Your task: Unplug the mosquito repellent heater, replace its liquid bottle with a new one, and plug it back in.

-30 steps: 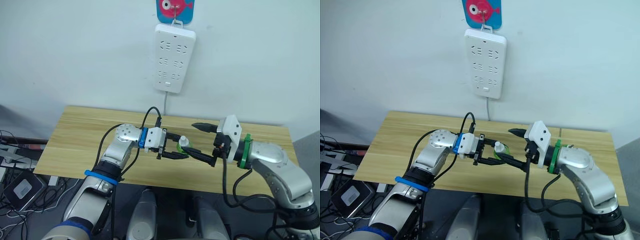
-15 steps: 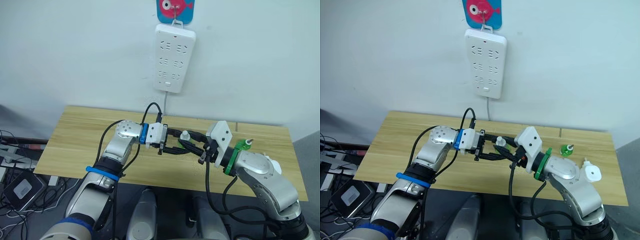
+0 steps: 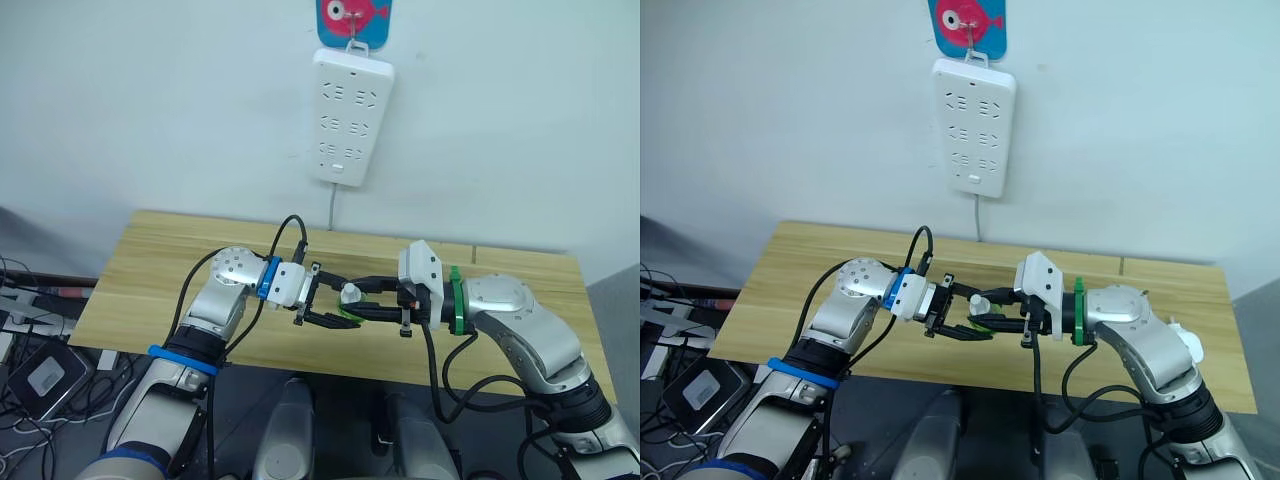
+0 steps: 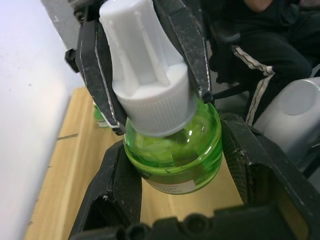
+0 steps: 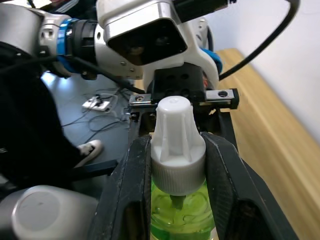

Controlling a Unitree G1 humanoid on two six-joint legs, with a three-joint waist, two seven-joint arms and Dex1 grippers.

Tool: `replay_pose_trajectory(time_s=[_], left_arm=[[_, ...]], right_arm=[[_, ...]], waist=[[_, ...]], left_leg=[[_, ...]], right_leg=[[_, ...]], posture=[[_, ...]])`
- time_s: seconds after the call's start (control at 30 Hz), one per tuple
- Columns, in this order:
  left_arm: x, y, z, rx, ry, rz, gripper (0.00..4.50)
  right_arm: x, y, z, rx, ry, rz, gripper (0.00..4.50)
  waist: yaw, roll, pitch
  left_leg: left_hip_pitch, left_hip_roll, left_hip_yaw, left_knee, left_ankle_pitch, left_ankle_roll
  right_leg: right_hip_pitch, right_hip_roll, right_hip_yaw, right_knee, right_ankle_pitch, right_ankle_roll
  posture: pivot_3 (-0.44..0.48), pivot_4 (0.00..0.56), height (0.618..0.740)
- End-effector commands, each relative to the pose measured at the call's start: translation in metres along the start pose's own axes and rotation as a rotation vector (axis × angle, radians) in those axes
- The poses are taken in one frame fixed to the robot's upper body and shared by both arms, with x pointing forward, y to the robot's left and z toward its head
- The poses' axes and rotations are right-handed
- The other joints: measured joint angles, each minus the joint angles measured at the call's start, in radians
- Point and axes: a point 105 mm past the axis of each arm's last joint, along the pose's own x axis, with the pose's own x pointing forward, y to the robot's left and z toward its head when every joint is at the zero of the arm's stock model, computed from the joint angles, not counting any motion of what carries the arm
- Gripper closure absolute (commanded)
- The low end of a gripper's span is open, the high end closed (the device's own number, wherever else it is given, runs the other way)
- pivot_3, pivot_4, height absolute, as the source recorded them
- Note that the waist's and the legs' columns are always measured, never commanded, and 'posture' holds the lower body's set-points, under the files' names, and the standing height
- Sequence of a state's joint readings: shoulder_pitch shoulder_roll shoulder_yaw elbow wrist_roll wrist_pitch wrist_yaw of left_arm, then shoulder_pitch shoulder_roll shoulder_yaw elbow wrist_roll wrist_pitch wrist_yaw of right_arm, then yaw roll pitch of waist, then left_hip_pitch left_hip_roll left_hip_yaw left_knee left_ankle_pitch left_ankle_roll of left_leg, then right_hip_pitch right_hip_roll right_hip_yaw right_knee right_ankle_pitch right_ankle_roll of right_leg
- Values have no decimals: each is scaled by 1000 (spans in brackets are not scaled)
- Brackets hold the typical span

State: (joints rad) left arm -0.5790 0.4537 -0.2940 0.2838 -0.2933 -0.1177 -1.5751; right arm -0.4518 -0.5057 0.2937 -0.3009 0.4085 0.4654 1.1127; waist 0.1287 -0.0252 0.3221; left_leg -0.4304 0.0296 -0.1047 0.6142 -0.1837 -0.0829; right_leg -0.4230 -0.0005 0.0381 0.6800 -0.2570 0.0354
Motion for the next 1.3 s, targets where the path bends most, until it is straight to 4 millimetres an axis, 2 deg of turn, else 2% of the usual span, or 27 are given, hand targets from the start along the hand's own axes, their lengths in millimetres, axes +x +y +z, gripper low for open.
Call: replay_pose_trajectory(time_s=[0.03, 0.07, 0.27, 0.4, 0.5, 0.6, 0.67, 0.8, 0.93, 1.03, 1.17, 1.3], left_arm=[[18, -23, 5, 53, 9, -163, 2317], [17, -23, 5, 52, 10, -163, 2317], [12, -14, 2, 34, 10, -110, 2317], [10, -5, 1, 11, 0, -43, 2317], [6, 5, 0, -17, -7, 28, 2317], [1, 17, -1, -46, -10, 123, 2317], [-2, 23, -2, -54, -8, 163, 2317], [-10, 40, -1, -59, -4, 248, 2317], [-11, 42, 0, -50, 1, 231, 2317], [-6, 42, 0, -34, 3, 208, 2317], [-2, 42, 2, -31, -10, 196, 2317], [-1, 42, 2, -31, -10, 190, 2317]], right_arm=[[10, 3, 20, -124, -56, 229, 3411], [9, 0, 21, -121, -57, 235, 3411], [-18, 1, 17, -104, -23, 224, 1396], [-37, 4, 15, -89, 4, 108, 112], [-51, 8, 13, -55, 23, -3, 28], [-55, 7, 12, -28, 16, -160, 28], [-53, 6, 12, -21, 4, -250, 28], [-33, -8, 12, -55, -46, -485, 28], [-13, -18, 15, -66, -69, -560, 28], [-8, -31, 16, -86, -68, -610, 28], [-13, -45, 12, -89, -43, -677, 28], [-25, -40, 4, -84, -7, -665, 28]], waist=[[-4, 0, 0], [-3, 0, 0], [15, 0, 0], [14, 0, 0], [8, 0, 0], [5, 0, 0], [1, 0, 0], [-7, 0, 0], [-16, 0, -1], [-21, 0, -1], [-22, 0, -1], [-26, 0, -1]], left_leg=[[1, 0, 0, 0, 0, 0], [2, 0, 0, 0, 0, 0], [0, 0, -2, 0, 1, 0], [-1, -1, -2, 1, 1, 0], [0, 0, -3, 1, 1, 0], [0, 0, -2, 1, 1, 0], [0, 0, -2, 1, 1, 0], [1, 1, -2, 1, 1, 0], [1, 0, -1, 1, 1, -1], [0, 0, -1, 1, 2, -2], [0, 0, -2, 1, 2, -3], [0, 0, -2, 0, 2, -2]], right_leg=[[1, 0, 0, 0, 0, 0], [1, 0, 0, 0, 0, 0], [1, 0, -2, 0, 1, -1], [1, -1, -2, 0, 1, -1], [1, 0, -2, 1, 1, -1], [1, 0, -1, 1, 1, -1], [1, 0, -1, 1, 1, -1], [1, 1, -1, 2, -1, 2], [1, 0, 0, 1, -1, 3], [1, 0, 0, 1, -1, 2], [1, 0, -1, 1, 1, 1], [0, 0, -1, 1, 1, -1]], posture=[[327, 249, 740], [329, 252, 740], [319, 257, 740], [297, 259, 740], [288, 261, 740], [269, 260, 740], [260, 260, 740], [244, 257, 740], [229, 250, 740], [223, 248, 740], [218, 244, 740], [218, 244, 740]])
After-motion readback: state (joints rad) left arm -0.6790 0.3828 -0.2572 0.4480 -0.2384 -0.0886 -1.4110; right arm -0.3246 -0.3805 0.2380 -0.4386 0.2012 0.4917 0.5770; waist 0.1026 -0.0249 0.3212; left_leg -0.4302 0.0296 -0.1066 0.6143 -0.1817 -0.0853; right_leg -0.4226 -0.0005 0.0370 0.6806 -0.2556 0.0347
